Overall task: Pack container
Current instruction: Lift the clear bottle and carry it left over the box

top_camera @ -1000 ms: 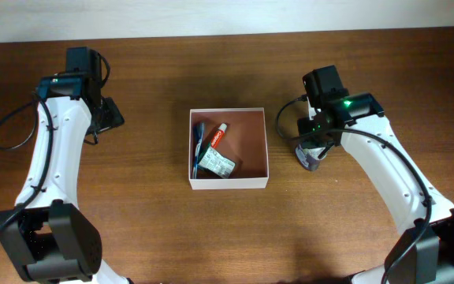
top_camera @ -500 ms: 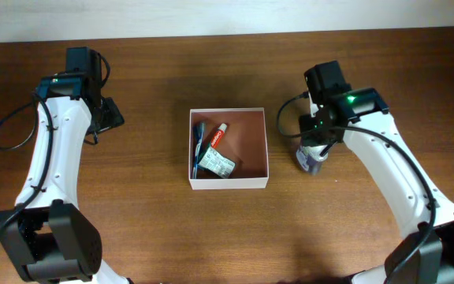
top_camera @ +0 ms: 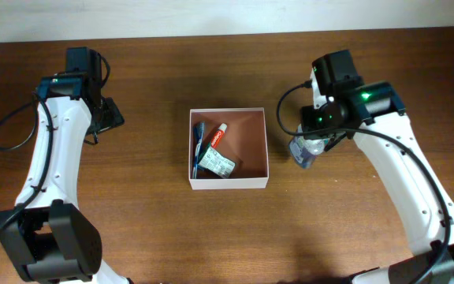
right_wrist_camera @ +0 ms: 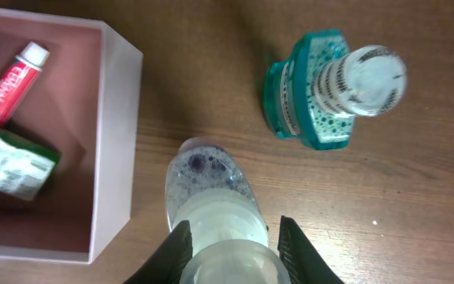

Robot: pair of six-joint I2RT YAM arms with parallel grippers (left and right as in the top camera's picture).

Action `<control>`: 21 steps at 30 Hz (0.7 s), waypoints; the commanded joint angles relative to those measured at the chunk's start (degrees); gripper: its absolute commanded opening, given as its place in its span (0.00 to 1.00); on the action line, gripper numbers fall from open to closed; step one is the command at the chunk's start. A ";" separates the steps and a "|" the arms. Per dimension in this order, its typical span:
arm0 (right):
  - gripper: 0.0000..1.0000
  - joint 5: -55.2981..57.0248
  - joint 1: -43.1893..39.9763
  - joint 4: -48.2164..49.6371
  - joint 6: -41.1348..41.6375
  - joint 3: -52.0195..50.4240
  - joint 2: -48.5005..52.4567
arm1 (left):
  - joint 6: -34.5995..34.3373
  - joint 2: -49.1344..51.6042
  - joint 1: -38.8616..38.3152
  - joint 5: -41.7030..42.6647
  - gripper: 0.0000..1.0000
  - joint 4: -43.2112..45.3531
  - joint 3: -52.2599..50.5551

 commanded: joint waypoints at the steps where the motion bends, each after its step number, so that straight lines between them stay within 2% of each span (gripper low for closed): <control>1: 0.26 -0.81 0.90 -1.97 1.33 6.69 -3.30 | 0.28 -0.22 0.09 0.11 0.99 -0.09 0.46; 11: 0.26 -0.81 7.67 -7.56 2.34 17.68 -3.30 | 0.28 -0.22 0.09 0.11 0.99 -0.09 0.46; 15: 0.26 -0.81 10.99 -6.47 2.93 18.34 -3.28 | 0.28 -0.22 0.09 0.11 0.99 -0.09 0.46; 19: 0.25 -0.46 14.86 -4.35 -0.92 18.34 -2.95 | 0.28 -0.22 0.09 0.11 0.99 -0.09 0.46; 21: 0.22 0.37 16.55 -3.63 -1.44 18.34 -2.71 | 0.28 -0.22 0.09 0.11 0.99 -0.09 0.46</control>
